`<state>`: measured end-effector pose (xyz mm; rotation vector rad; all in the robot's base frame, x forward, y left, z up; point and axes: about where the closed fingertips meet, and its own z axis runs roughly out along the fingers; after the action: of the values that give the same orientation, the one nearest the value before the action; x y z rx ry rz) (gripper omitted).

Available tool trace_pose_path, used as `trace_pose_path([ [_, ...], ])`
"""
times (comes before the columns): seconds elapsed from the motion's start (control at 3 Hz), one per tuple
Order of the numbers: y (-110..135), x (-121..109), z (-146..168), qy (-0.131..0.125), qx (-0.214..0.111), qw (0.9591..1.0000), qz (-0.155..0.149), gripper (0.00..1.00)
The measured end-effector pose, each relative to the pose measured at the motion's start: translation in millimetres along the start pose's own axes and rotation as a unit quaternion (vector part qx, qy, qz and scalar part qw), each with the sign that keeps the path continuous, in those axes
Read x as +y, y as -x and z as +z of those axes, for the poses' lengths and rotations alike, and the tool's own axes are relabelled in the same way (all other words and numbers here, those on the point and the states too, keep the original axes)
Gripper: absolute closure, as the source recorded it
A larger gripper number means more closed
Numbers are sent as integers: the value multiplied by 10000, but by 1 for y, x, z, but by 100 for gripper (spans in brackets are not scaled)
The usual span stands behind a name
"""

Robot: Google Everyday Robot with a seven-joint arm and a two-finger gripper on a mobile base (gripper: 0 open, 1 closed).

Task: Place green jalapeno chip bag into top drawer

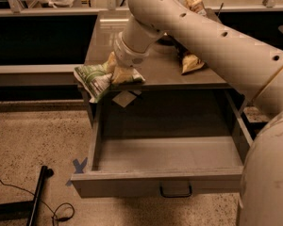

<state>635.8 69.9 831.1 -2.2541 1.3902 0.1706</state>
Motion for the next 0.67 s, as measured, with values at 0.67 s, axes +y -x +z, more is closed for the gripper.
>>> trace_pose_path([
  [0.67,1,-1,-2,0,0,10000,0,84],
])
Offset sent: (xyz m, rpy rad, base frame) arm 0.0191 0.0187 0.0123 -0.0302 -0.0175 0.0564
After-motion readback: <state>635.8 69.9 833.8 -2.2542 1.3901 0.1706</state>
